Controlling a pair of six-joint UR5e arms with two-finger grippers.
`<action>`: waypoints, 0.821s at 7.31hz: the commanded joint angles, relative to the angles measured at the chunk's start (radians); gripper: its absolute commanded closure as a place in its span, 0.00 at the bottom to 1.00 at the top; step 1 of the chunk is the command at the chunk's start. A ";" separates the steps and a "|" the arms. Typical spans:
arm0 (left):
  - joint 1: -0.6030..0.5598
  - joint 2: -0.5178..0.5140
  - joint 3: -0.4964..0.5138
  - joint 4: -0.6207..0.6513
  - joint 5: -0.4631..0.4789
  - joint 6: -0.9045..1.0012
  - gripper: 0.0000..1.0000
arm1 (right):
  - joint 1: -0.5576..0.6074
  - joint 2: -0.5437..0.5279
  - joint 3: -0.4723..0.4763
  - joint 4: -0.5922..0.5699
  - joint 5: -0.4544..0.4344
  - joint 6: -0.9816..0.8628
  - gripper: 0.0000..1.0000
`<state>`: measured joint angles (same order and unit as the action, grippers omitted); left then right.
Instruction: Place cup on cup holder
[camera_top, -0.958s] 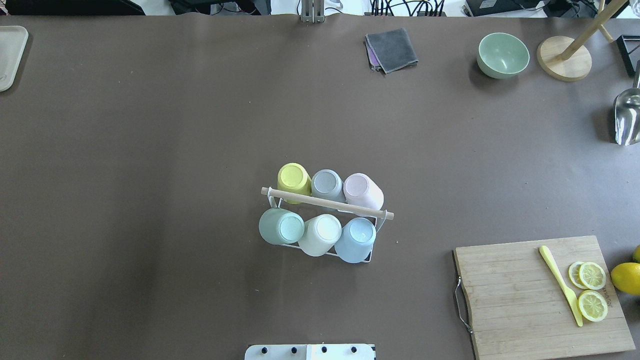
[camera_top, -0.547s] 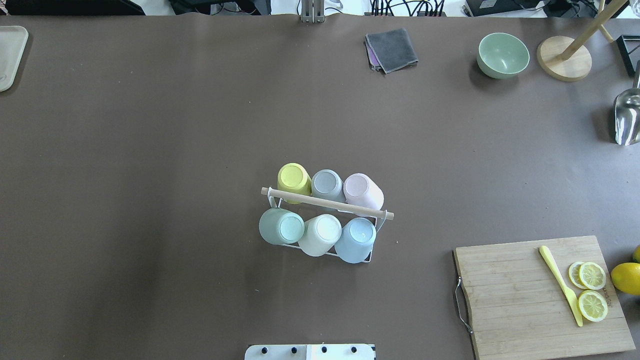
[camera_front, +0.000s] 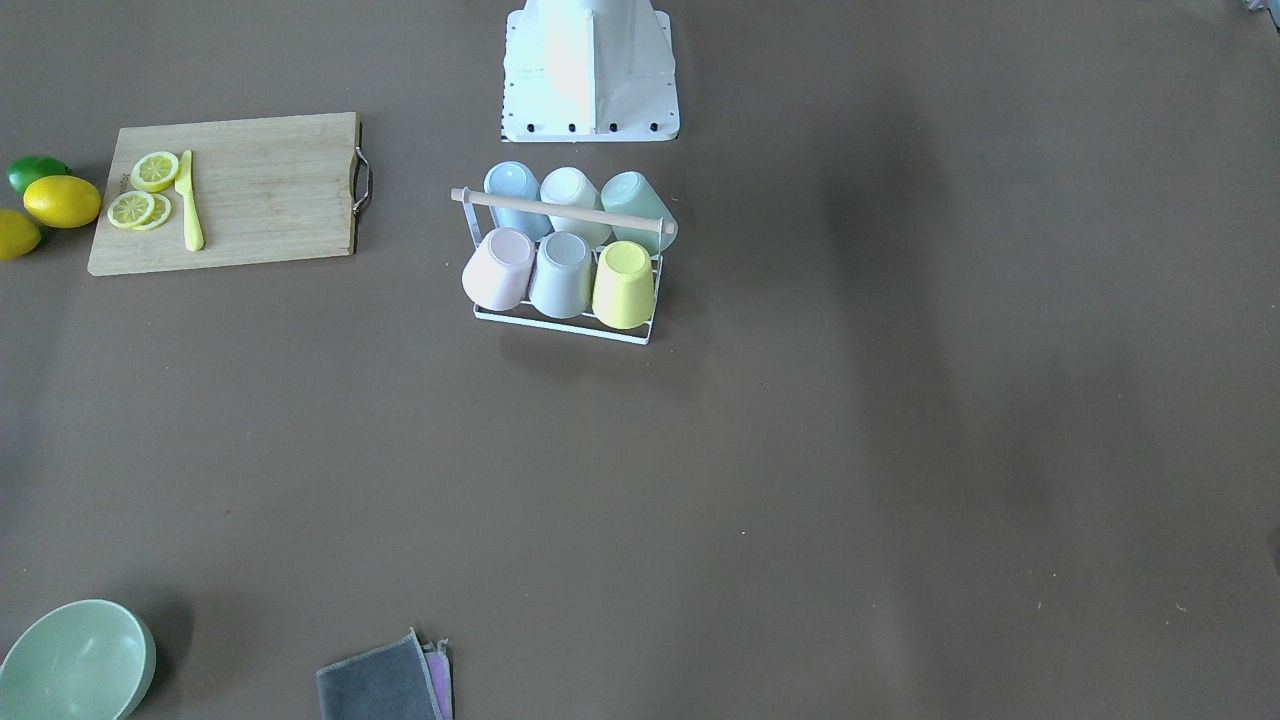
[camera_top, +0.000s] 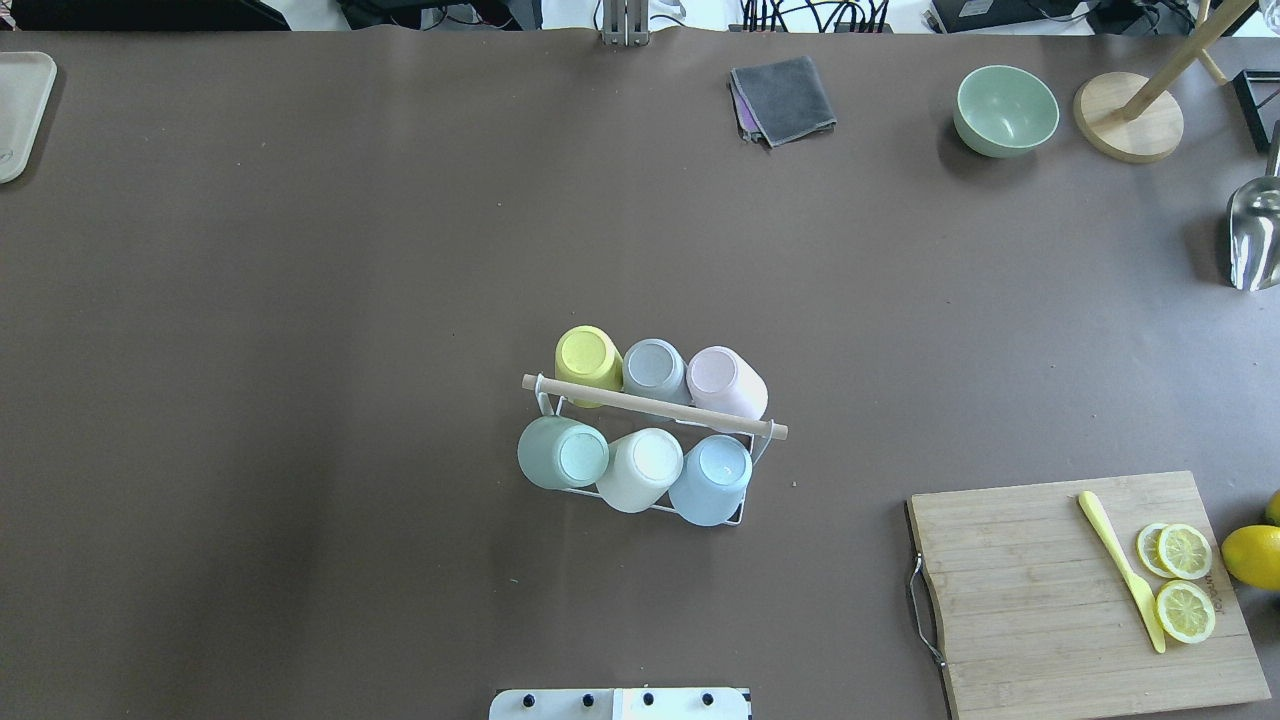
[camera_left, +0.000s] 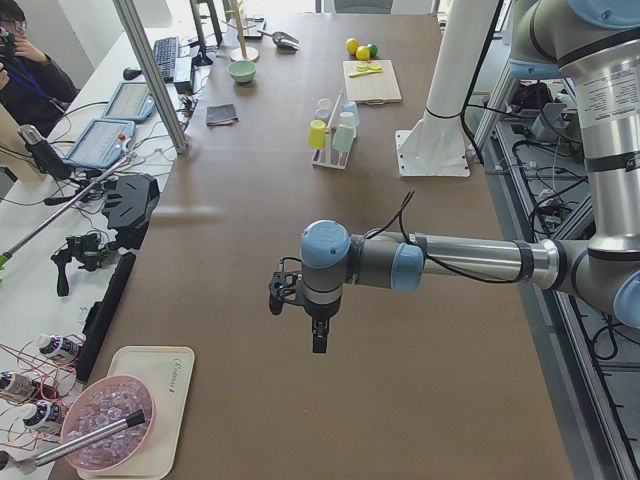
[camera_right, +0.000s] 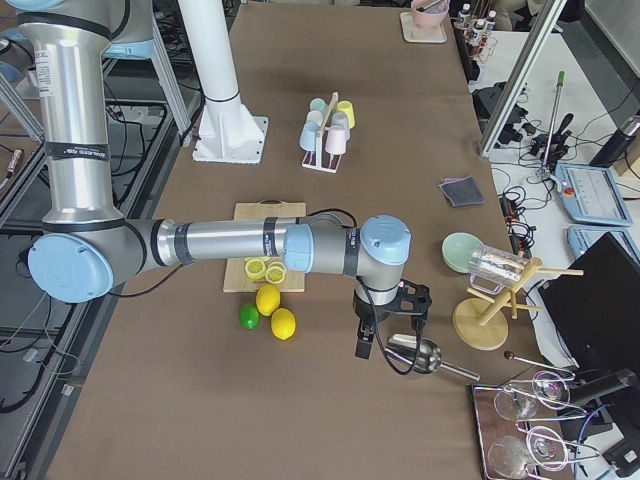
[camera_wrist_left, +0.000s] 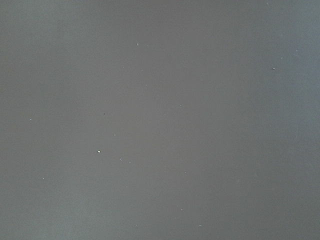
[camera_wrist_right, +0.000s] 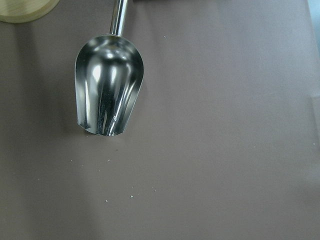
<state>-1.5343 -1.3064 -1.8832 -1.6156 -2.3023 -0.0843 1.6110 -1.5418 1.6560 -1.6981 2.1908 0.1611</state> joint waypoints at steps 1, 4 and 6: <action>0.002 -0.017 0.003 0.003 -0.034 -0.009 0.01 | 0.000 0.000 0.001 -0.002 0.000 0.000 0.00; 0.000 -0.039 -0.001 0.000 -0.029 -0.017 0.01 | 0.000 0.000 0.002 -0.002 0.000 0.000 0.00; 0.002 -0.047 0.006 0.000 -0.029 -0.017 0.01 | 0.000 -0.001 0.002 -0.002 0.000 0.000 0.00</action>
<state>-1.5330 -1.3475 -1.8805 -1.6150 -2.3315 -0.1011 1.6107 -1.5420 1.6589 -1.6997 2.1905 0.1611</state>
